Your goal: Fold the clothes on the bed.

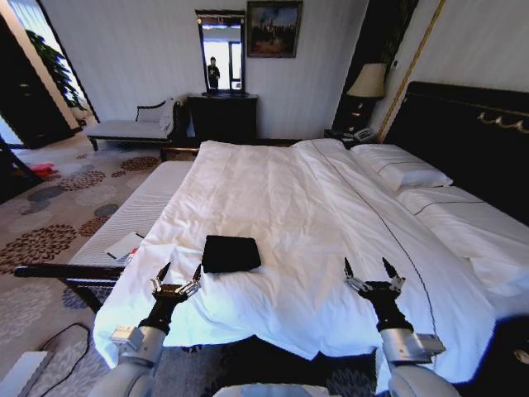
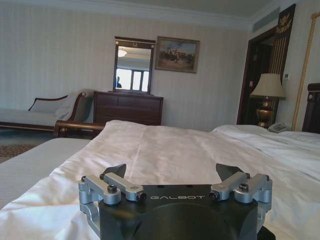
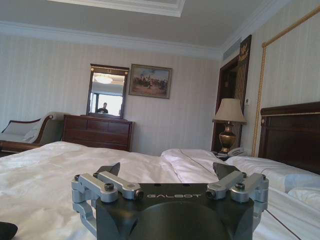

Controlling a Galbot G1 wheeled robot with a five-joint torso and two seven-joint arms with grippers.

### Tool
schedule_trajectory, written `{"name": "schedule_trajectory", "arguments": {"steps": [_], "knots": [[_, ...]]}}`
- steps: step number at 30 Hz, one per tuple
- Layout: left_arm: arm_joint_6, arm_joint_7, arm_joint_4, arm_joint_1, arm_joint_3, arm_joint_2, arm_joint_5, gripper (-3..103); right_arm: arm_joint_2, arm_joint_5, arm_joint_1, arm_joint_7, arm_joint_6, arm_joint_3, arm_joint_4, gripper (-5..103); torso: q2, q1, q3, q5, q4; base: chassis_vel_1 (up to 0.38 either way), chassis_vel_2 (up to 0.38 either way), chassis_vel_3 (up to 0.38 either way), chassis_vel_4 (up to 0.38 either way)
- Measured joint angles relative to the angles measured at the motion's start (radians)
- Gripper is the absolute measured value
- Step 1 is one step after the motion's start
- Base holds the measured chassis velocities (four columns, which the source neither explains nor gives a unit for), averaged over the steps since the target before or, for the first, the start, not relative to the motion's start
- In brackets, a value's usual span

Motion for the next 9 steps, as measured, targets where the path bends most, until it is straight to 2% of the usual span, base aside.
{"name": "schedule_trajectory", "arguments": {"steps": [9], "knots": [[0.000, -0.001, 0.001, 0.000, 0.000, 0.000, -0.001, 100, 0.000, 0.001, 0.000, 0.000, 0.001, 0.000, 0.000, 100, 0.000, 0.000, 0.000, 0.0000, 0.0001, 0.000, 0.000, 0.000, 0.000]]}}
